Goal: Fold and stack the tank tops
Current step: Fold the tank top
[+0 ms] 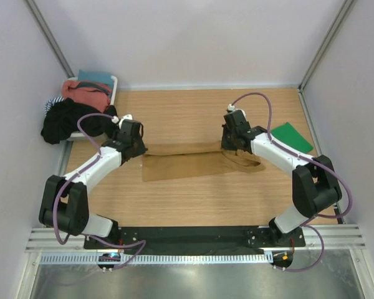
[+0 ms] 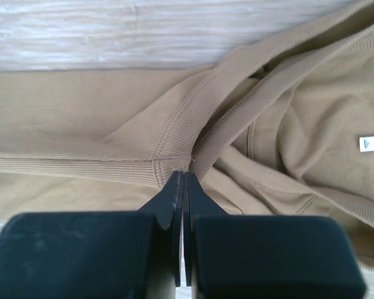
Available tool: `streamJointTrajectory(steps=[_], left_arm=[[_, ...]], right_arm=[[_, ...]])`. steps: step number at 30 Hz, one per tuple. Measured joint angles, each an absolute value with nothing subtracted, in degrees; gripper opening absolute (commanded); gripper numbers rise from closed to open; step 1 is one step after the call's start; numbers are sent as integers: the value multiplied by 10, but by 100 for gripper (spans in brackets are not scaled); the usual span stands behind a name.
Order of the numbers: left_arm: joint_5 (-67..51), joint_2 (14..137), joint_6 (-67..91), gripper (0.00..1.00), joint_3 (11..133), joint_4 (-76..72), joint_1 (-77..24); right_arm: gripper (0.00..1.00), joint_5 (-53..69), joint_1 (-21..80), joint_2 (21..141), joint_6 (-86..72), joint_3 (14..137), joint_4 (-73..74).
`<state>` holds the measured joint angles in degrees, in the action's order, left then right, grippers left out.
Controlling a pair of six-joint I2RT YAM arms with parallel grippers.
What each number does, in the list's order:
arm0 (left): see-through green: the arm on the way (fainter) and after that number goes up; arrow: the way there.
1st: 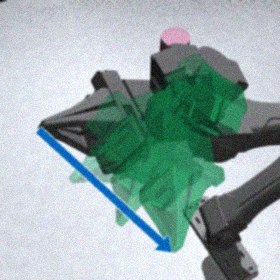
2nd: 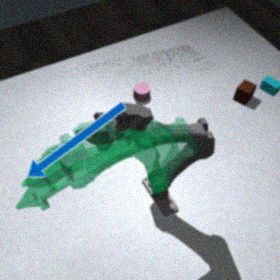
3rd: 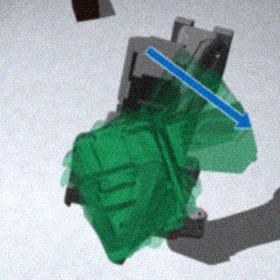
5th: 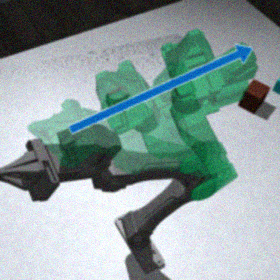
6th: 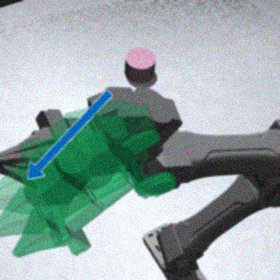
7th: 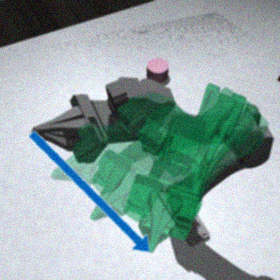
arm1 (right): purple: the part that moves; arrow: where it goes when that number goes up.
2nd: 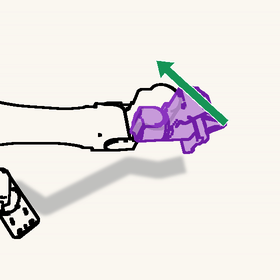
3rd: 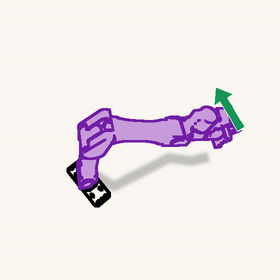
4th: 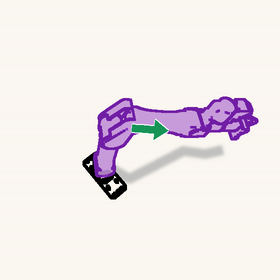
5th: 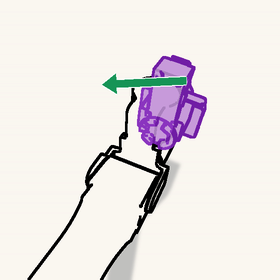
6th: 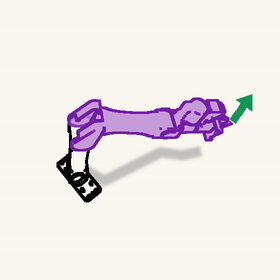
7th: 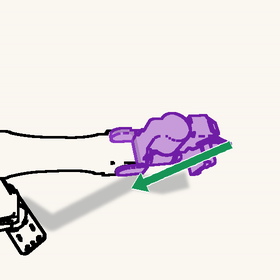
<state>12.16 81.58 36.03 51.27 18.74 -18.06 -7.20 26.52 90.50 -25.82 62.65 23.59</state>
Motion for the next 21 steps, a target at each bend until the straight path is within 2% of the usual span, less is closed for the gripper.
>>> streamJointTrajectory(steps=[11,18,21], left_arm=[[136,794,375,0,475,193,-208],[149,808,401,0,434,196,-215],[150,830,406,0,423,197,-215]], right_arm=[[1,-85,282,884,-272,585,239],[1,-95,289,879,-296,517,220],[4,-95,289,885,-307,492,209]])
